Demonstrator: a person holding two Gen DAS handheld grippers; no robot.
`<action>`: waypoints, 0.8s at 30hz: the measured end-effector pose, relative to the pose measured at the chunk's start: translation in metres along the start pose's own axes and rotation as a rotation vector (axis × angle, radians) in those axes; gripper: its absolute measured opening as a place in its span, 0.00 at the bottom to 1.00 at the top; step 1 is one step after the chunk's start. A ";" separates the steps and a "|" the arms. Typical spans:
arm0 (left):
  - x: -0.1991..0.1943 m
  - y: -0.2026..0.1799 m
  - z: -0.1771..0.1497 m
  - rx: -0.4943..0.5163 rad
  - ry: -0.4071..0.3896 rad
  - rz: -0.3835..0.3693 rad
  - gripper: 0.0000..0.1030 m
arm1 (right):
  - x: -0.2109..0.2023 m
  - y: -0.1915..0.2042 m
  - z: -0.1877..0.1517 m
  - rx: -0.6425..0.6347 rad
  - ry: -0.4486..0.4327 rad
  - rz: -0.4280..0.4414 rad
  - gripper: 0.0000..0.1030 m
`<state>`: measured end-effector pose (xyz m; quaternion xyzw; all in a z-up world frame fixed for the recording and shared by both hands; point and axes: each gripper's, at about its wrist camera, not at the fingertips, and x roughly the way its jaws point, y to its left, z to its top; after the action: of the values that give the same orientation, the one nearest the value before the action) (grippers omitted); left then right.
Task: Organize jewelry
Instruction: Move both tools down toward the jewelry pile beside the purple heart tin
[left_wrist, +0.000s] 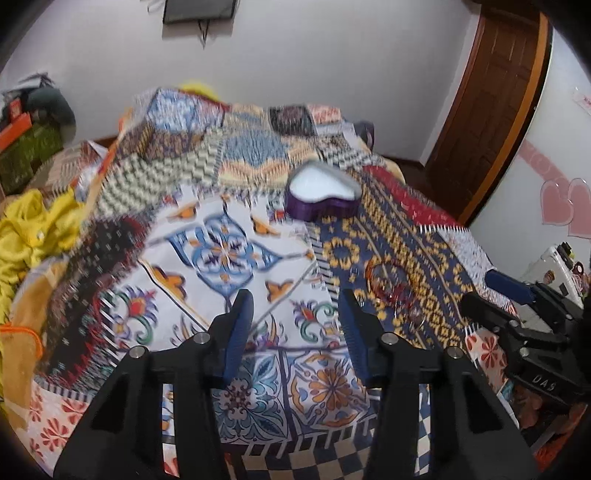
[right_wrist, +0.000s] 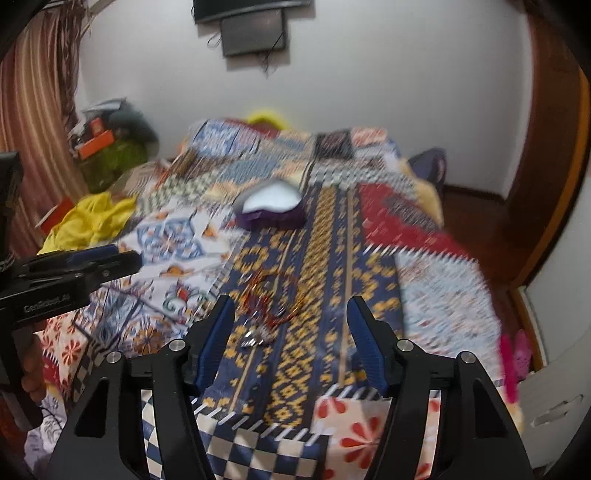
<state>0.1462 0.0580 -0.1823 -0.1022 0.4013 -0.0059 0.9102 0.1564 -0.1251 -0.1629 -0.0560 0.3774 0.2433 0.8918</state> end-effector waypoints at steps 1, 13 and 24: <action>0.003 0.000 -0.002 -0.004 0.014 -0.009 0.46 | 0.005 0.001 -0.001 -0.005 0.011 0.011 0.57; 0.031 -0.015 -0.009 0.047 0.104 -0.097 0.46 | 0.055 0.003 -0.008 -0.019 0.139 0.123 0.33; 0.056 -0.021 -0.009 0.030 0.149 -0.140 0.46 | 0.054 -0.003 -0.007 -0.011 0.117 0.135 0.26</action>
<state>0.1787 0.0308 -0.2252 -0.1156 0.4598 -0.0831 0.8766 0.1853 -0.1090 -0.2057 -0.0495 0.4305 0.3014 0.8493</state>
